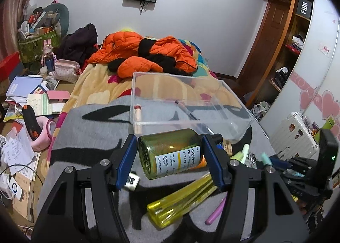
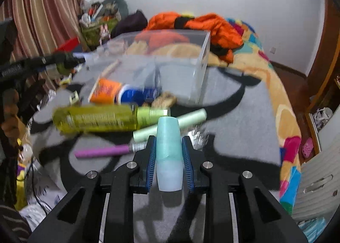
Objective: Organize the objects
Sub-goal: 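Lower the green bottle and mint roll-on into the clear box and release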
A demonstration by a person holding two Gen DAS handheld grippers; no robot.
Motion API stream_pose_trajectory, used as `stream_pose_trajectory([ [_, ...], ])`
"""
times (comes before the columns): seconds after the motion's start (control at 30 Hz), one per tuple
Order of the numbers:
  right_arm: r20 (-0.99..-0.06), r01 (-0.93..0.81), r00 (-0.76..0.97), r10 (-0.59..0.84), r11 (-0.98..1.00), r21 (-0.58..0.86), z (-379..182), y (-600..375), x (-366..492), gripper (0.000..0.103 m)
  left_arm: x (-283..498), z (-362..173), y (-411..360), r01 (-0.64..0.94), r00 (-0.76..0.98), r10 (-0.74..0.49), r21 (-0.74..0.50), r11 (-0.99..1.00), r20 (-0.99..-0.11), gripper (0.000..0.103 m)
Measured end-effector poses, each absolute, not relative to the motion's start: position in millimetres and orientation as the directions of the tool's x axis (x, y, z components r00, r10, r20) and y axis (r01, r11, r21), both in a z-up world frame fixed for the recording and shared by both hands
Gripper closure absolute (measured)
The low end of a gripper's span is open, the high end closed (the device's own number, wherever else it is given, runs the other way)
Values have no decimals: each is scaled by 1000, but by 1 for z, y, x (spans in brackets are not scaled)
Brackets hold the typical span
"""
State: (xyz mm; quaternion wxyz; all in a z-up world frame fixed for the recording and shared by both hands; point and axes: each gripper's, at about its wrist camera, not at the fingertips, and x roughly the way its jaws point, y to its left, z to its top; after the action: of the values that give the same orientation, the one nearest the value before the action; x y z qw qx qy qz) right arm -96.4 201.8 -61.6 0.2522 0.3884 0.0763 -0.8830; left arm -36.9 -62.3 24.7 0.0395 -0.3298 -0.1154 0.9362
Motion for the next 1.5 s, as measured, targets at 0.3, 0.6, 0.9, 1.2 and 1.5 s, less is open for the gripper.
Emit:
stream_pose_trajectory([
  [0.3,-617,485,-666,-420,-872,70,-16,194,-119,81,-66,38,-67,26,-794,138,-259,-966,-593,41],
  [0.6,-590,485,-679,-436,-870,85,4,169,-166,81,-105,40,-67,40,-782,112,-230,-972,-613,41],
  [0.9,-625,492,-666,-406,-869,40,-1,136,-210,81,-140,24,-55,40,-742,94,-185,-982,-663,41],
  [1.2,-696,497,-627,-350,-868,-11,-28,112,-245,81,-169,1,-47,46,-684,85,-159,-986,-725,41],
  [1.5,-764,523,-587,-268,-846,-105,-54,94,-259,81,-186,-17,-30,4,-622,86,-112,-994,-778,41],
])
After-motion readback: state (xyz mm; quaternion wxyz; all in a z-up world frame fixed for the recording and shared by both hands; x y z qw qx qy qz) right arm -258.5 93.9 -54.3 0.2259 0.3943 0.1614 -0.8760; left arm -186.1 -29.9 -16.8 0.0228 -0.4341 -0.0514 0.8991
